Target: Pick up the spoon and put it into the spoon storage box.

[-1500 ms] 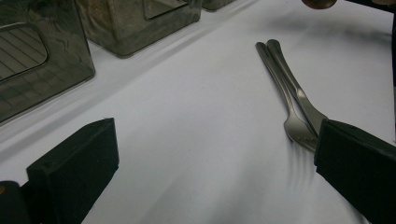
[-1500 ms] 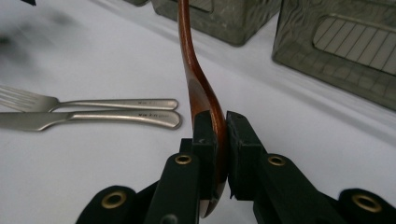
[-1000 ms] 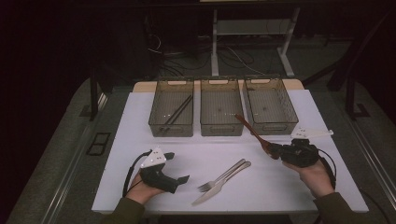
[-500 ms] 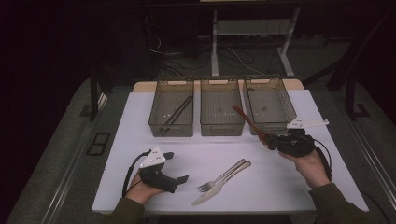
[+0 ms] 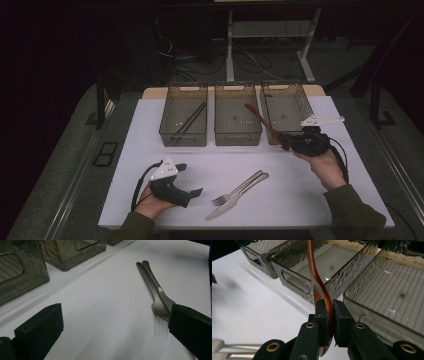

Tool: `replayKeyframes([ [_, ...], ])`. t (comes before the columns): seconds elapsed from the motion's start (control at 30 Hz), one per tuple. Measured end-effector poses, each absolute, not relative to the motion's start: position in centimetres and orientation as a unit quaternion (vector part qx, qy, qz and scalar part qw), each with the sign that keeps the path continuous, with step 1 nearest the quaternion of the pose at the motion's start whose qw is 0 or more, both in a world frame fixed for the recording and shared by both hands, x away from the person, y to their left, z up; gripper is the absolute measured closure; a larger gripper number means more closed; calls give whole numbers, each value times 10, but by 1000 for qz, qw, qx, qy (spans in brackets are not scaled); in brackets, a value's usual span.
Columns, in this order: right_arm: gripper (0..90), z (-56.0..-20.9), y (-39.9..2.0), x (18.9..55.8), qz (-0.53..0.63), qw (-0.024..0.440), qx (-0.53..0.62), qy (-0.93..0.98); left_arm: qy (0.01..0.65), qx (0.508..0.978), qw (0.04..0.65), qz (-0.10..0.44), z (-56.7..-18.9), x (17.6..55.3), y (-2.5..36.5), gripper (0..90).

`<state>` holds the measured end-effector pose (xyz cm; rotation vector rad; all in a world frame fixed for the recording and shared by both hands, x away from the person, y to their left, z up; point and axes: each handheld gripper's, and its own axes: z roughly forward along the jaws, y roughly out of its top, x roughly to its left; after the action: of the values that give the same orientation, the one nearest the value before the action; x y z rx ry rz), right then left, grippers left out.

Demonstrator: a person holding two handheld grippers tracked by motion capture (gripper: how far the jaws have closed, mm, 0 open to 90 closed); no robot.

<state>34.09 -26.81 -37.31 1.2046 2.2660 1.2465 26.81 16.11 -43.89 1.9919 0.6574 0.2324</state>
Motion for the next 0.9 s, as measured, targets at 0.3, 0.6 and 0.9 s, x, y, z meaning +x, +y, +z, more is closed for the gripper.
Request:
replayKeyframes([
  [0.3, 818, -363, -253, 363, 428, 147, 422, 786, 267, 822, 493, 95, -439, 268, 160, 0],
  [0.6, 817, -348, -230, 392, 416, 159, 423, 789, 267, 822, 494, 94, -438, 268, 160, 0],
  [0.9, 817, -348, -207, 418, 401, 161, 435, 790, 267, 821, 496, 92, -438, 268, 160, 0],
])
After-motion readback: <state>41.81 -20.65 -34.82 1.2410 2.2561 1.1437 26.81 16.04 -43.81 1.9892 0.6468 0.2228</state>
